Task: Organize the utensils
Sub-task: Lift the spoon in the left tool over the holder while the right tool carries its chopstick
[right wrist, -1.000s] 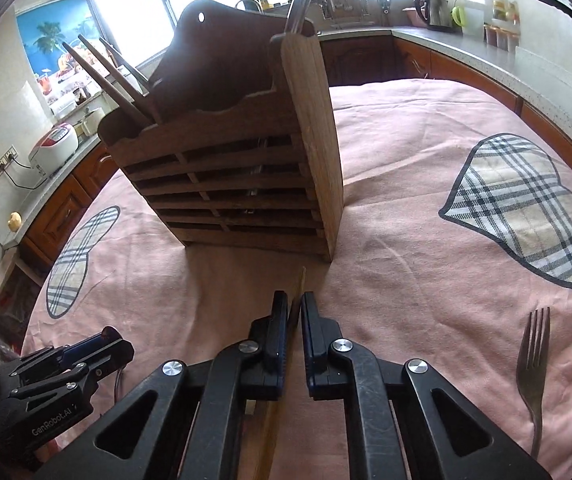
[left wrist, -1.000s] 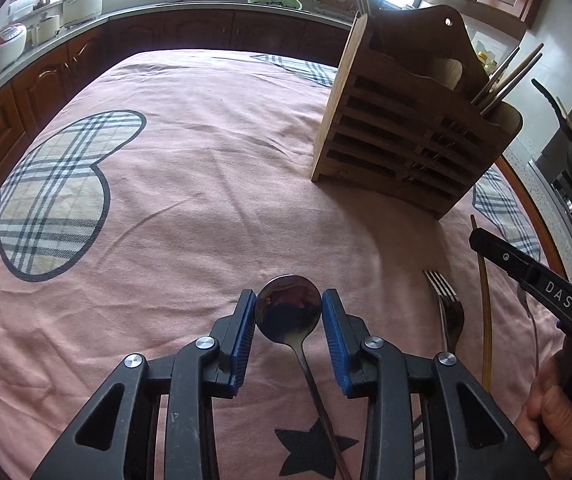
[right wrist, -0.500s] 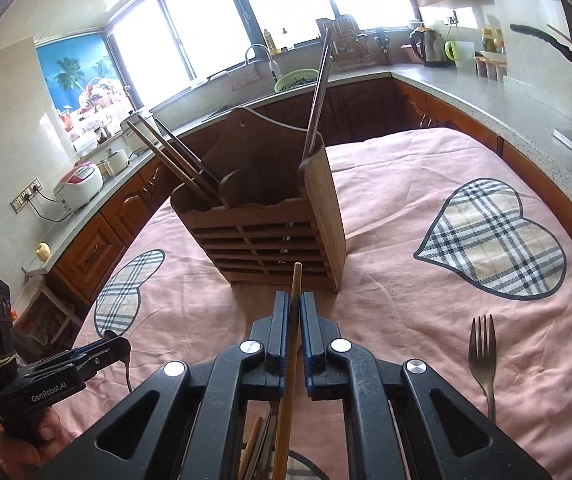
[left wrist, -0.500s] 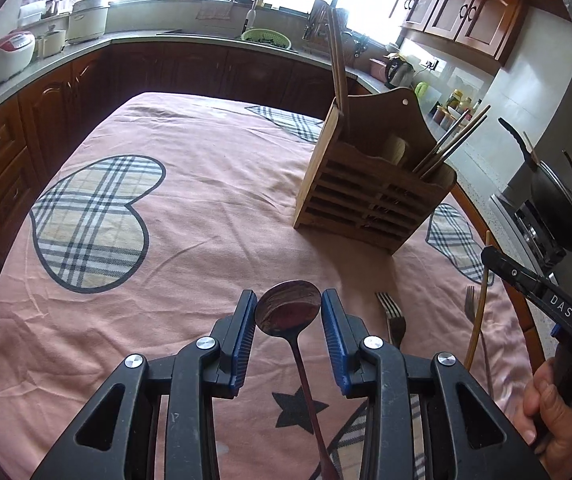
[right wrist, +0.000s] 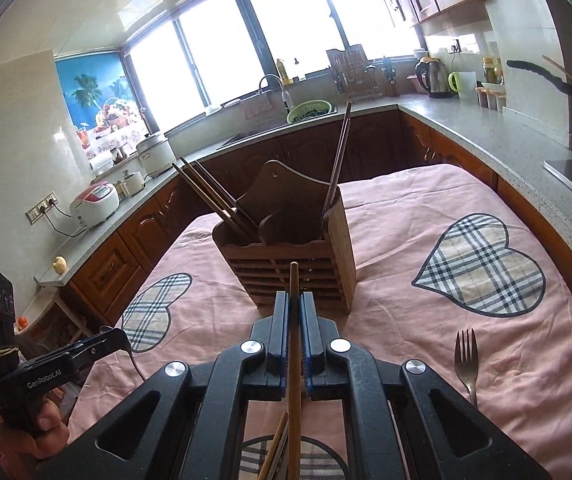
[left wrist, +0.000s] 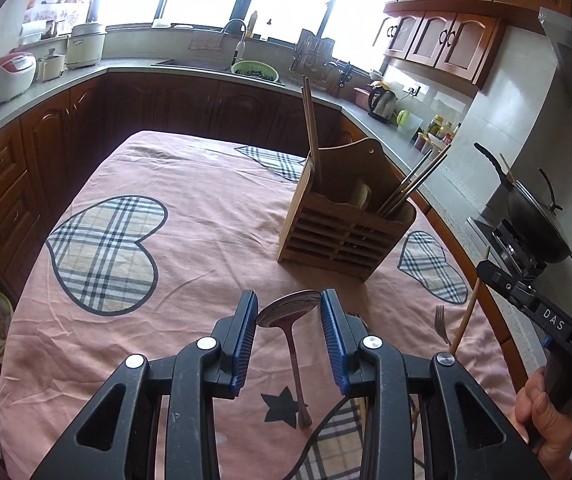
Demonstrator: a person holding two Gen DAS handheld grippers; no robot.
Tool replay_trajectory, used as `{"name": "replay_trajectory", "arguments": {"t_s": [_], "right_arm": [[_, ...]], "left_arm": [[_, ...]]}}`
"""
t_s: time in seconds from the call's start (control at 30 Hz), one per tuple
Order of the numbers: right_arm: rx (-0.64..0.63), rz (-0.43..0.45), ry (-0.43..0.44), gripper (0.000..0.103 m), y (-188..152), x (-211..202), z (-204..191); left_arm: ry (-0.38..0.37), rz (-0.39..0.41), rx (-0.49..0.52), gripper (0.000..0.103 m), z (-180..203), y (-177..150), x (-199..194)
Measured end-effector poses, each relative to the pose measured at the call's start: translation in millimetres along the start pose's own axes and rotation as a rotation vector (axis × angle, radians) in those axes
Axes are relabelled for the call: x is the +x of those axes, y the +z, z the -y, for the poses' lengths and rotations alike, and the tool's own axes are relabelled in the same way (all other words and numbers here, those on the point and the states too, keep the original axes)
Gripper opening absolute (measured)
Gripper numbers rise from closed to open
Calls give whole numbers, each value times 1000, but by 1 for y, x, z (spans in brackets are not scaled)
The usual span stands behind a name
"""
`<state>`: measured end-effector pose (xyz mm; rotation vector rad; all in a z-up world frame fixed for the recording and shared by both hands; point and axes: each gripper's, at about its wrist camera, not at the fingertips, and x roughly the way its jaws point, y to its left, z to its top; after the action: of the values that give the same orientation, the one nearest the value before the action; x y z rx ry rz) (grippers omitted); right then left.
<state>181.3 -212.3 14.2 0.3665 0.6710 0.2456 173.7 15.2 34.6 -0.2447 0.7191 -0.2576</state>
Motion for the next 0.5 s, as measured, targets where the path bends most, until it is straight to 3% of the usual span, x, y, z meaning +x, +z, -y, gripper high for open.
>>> {"name": "replay_trajectory", "arguments": {"t_s": [0.5], "right_arm": [[-4, 68, 11, 5, 13, -20, -3]], "left_arm": [[-23, 60, 23, 30, 5, 16, -23]]}}
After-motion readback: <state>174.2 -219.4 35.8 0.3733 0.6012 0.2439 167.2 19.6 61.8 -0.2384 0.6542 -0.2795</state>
